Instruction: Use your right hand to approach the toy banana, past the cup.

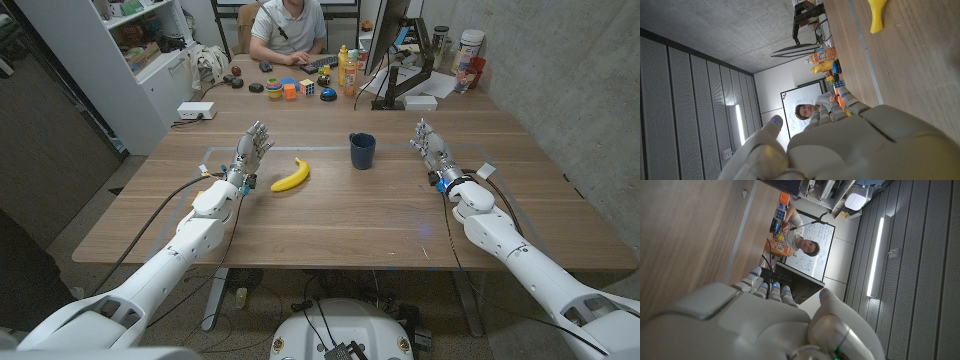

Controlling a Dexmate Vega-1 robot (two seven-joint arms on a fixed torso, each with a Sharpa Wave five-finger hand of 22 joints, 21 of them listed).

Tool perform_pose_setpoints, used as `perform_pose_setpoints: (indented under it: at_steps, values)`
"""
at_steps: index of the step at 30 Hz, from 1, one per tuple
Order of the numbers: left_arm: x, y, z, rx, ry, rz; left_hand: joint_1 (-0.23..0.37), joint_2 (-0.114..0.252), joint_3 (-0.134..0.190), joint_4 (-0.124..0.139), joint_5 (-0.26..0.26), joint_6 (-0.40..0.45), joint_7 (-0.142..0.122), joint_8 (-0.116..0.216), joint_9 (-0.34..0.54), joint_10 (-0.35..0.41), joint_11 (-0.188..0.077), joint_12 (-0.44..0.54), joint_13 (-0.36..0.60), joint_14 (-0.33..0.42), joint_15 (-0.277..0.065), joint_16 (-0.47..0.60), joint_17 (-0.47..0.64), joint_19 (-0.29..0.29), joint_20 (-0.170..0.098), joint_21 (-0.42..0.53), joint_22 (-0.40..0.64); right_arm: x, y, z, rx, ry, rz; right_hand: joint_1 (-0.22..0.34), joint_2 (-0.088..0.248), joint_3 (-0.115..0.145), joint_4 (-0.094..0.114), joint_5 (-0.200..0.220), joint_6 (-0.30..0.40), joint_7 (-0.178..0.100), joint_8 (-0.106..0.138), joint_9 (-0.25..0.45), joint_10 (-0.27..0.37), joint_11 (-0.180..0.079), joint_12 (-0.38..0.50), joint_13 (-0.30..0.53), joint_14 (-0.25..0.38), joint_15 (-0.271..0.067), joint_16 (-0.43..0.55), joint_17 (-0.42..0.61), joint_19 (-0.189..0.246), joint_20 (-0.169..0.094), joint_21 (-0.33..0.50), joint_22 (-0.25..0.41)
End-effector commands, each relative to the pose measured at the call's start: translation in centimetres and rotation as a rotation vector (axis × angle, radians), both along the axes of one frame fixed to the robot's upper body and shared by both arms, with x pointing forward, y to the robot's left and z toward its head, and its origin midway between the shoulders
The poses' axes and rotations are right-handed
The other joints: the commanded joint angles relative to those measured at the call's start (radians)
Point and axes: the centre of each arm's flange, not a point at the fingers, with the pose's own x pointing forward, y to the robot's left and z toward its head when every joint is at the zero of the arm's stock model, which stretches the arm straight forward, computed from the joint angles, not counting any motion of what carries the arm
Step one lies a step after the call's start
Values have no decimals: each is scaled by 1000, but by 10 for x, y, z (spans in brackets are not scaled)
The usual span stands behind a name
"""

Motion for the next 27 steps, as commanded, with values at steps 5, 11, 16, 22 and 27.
perform_pose_setpoints:
  at_steps: [5,11,16,22,27]
  values:
    - [1,1,1,-2,-3,-1,1,105,6,-1,5,-7,-2,7,4,-9,-2,7,4,-9,1,6,1,2,7,4,6,-5,0,6,-44,7,-59,11,4,6,-2,6,-7,2,4,5,-6,2,6,4,-12,-1,6,1,-5,-72,6,4]
    - [0,1,-1,-2,0,-1,1,105,5,-1,5,-7,-3,7,4,-8,-2,8,4,-9,2,6,1,2,9,4,6,-14,6,11,-84,-6,-114,22,-19,-2,-17,6,4,2,9,5,12,6,13,3,22,10,16,0,23,-25,14,2]
    - [-1,2,-3,-3,1,-3,1,105,5,-1,5,-7,-3,7,4,-8,-1,7,4,-9,2,6,1,2,10,3,6,-23,19,19,-105,-53,-123,37,-32,-5,-32,8,20,-6,13,5,48,6,27,3,64,17,25,-1,55,-9,23,-2]
    - [-1,2,-4,-2,2,-6,1,105,5,-1,5,-6,-2,7,4,-8,0,8,4,-9,2,6,1,2,11,3,6,-31,35,30,-147,-109,-102,49,-44,-9,-45,9,30,-25,15,5,59,17,31,4,91,34,28,-1,83,8,30,-5]
    - [-2,3,-4,-3,-1,-8,1,105,5,-1,5,-7,-3,7,4,-9,-1,7,4,-9,1,6,1,2,11,3,6,-41,50,41,-199,-171,-132,52,-52,-13,-50,9,30,-28,15,6,57,25,29,4,92,43,25,-1,85,12,28,-6]
